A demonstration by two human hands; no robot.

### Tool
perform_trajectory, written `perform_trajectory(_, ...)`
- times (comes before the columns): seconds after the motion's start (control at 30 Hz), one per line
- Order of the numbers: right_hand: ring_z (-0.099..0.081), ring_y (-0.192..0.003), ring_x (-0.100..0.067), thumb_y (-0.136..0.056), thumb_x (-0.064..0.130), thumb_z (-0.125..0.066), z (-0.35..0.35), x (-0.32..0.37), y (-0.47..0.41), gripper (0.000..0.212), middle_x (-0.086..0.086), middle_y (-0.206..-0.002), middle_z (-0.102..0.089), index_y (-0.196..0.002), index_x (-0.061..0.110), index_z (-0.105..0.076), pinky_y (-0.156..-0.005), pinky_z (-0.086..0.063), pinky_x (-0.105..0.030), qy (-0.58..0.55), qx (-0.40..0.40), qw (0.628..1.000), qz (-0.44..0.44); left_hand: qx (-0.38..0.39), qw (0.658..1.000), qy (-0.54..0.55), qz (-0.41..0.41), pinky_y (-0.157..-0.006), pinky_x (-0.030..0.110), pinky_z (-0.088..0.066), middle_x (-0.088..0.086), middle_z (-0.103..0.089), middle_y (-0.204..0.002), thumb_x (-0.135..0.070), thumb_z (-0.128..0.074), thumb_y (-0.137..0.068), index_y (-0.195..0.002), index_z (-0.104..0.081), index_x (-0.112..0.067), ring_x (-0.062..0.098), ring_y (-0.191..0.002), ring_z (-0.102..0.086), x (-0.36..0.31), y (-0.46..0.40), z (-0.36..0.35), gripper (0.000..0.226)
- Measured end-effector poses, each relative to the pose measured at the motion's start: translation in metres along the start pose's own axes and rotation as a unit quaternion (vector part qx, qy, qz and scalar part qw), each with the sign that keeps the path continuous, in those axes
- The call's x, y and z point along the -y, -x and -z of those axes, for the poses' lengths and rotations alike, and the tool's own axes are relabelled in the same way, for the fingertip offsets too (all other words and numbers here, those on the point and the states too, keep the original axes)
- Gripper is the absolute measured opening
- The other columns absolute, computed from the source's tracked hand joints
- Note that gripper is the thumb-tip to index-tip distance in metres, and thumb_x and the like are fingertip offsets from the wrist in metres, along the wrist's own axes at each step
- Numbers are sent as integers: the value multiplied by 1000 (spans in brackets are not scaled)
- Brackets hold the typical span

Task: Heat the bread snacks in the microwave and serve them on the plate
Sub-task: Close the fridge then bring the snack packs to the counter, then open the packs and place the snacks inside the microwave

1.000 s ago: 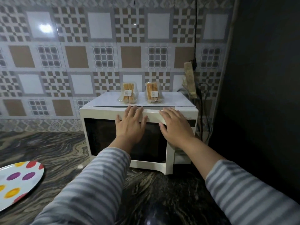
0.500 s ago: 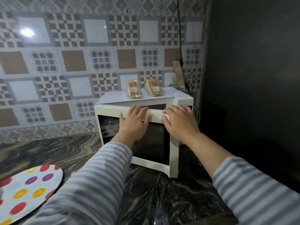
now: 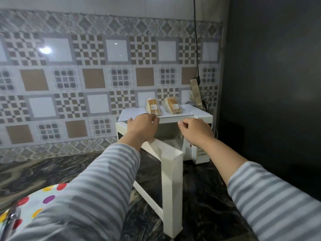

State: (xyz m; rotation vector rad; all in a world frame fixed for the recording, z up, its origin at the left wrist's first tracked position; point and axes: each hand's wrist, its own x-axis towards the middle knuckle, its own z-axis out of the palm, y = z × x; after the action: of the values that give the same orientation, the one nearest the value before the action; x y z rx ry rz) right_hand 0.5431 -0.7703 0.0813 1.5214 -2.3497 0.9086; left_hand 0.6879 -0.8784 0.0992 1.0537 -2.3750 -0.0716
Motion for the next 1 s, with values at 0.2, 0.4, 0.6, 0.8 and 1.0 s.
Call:
perform_trajectory(0.2,-55,-84,-25,-97,39,-38,-15,-15,-53,32,-1,-85,-61,-76,24,-56,-74,-41,-35,43,21,999,-24,1,1000,-19,-11,-94,39,-45,2,-62,-123,-33,-42,-98,-118,-62,-29,25,-110,-57,-3,-49,5,29)
perform_trajectory(0.4,-53,-107,-27,-95,39,-39,-34,-25,-130,37,-5,-119,-59,-116,21,-62,-85,-44,-38,41,-2,999,12,-3,999,-48,-6,-90,38,-46,1,-53,-135,-29,-45,-96,-119,-60,-29,24,-116,-54,0,-117,-8,28)
perform_trajectory(0.6,-46,-121,-29,-96,38,-45,-55,-35,-203,39,-5,-142,-42,-132,23,-49,-92,-41,-38,23,4,998,51,-40,998,-28,31,-102,44,-42,1,-41,-144,-28,-50,-93,-133,-49,-26,25,-129,-41,14,-181,-45,40)
perform_trajectory(0.8,-29,-134,-41,-90,51,-52,-84,-49,-262,68,-7,-156,-9,-146,33,-19,-104,-38,-50,-5,29,999,31,-5,993,-51,110,-111,58,-26,-1,-7,-160,-50,-45,-92,-147,-22,-38,34,-145,-7,41,-226,-88,61)
perform_trajectory(1.0,-40,-130,-39,-89,49,-55,-106,-62,-282,79,-10,-156,-12,-148,42,-3,-93,-44,-42,-37,74,996,-14,-7,979,79,187,-103,51,-39,5,-8,-160,-65,-58,-79,-148,-7,-42,34,-135,-39,38,-246,-119,88)
